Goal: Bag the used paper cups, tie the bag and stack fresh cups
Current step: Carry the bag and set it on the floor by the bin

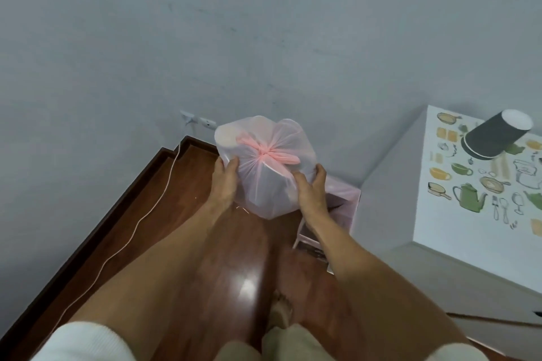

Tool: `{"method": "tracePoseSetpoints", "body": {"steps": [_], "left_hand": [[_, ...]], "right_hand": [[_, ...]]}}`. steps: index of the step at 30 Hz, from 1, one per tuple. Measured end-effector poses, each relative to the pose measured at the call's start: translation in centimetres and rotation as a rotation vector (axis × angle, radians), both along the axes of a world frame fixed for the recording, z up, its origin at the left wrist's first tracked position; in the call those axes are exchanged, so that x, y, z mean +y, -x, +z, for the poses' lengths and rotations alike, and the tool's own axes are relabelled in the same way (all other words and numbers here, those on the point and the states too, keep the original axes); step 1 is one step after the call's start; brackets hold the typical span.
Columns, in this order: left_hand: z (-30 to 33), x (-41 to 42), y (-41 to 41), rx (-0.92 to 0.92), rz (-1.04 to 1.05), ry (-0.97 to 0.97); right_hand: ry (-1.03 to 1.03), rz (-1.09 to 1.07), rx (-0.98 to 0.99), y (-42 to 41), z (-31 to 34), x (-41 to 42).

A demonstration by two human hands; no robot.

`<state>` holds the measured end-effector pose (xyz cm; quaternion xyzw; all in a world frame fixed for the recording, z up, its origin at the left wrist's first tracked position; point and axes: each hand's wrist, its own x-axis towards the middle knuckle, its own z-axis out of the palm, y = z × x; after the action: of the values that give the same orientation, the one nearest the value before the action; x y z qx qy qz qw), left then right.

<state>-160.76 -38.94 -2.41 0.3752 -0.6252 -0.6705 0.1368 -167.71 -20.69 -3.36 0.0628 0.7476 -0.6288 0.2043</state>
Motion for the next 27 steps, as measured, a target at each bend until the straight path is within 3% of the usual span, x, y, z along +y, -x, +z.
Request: {"method": "tracePoseSetpoints", "body": {"steps": [7, 13, 20, 27], "left_hand": [[-11.2, -4.3, 6.4, -0.057, -0.045, -0.072], [-27.3, -7.5, 10.9, -0.082, -0.040, -0.051], [-46.6, -9.0, 12.8, -0.151, -0.103, -0.095], [-59.7, -9.7, 13.9, -0.302, -0.033, -0.186]], "right_hand": [[-0.054, -0.116, -0.064, 5.0, -11.8, -3.8], [-0.064, -0.234, -0.053, 7.7, -28.0, -7.9], [-0.056, -0.423, -0.188, 8.8, -46.8, -10.6], [-0.126, -0.515, -0.226, 9.1, -58.6, -11.6]]}}
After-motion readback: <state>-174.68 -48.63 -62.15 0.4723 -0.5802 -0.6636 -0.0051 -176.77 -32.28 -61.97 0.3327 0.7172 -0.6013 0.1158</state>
